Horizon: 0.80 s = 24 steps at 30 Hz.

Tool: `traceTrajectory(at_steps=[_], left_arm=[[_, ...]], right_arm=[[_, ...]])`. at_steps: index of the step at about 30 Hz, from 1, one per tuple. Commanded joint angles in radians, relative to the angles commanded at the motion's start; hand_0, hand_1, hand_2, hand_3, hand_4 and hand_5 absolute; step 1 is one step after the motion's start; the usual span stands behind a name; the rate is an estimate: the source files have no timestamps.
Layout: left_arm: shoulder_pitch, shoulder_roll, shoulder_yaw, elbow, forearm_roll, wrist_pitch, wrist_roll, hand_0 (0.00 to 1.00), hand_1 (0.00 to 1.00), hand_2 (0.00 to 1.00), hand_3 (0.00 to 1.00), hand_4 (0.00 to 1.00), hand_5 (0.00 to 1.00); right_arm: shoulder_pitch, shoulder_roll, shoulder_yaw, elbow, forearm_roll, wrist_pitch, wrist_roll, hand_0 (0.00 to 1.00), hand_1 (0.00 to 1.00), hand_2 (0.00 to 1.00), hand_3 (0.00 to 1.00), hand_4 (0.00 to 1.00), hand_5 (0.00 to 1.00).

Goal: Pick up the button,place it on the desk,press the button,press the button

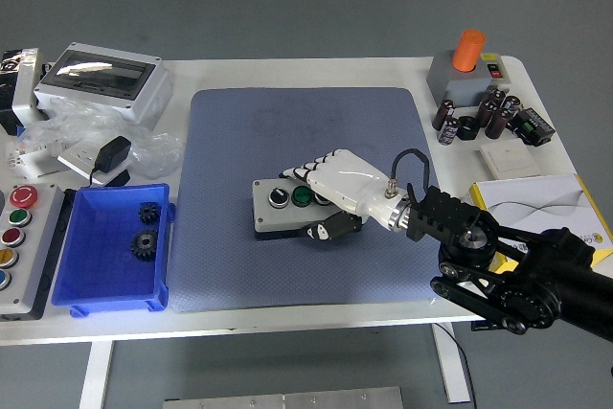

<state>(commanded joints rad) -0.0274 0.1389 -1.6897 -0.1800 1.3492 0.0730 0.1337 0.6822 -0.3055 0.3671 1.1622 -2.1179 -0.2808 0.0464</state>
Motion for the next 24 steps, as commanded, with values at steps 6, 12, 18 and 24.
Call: traceTrajectory(at_steps=[6,12,18,24], left_arm=[[0.002,0.0,-0.004,0.0,-0.001,0.003,0.007,0.629,0.633,0.566,0.679,0.627,0.182],[0.006,-0.001,-0.005,0.0,-0.003,0.006,0.015,0.629,0.632,0.565,0.678,0.622,0.176],[0.007,-0.002,-0.006,0.0,-0.003,0.006,0.014,0.629,0.631,0.565,0.68,0.621,0.176],[0.009,-0.004,-0.004,0.0,-0.005,0.006,0.014,0.629,0.632,0.566,0.68,0.619,0.173]], right_arm=[[-0.002,0.002,-0.003,-0.006,0.014,0.009,-0.006,0.534,0.662,0.798,0.893,0.67,0.01],[-0.003,0.003,0.001,-0.003,0.022,0.013,-0.008,0.549,0.67,0.819,0.913,0.692,0.024],[-0.003,0.003,-0.001,0.002,0.072,0.037,-0.025,0.55,0.672,0.823,0.917,0.706,0.029],[-0.006,-0.003,0.001,0.022,0.164,0.082,-0.068,0.554,0.67,0.827,0.92,0.715,0.039]])
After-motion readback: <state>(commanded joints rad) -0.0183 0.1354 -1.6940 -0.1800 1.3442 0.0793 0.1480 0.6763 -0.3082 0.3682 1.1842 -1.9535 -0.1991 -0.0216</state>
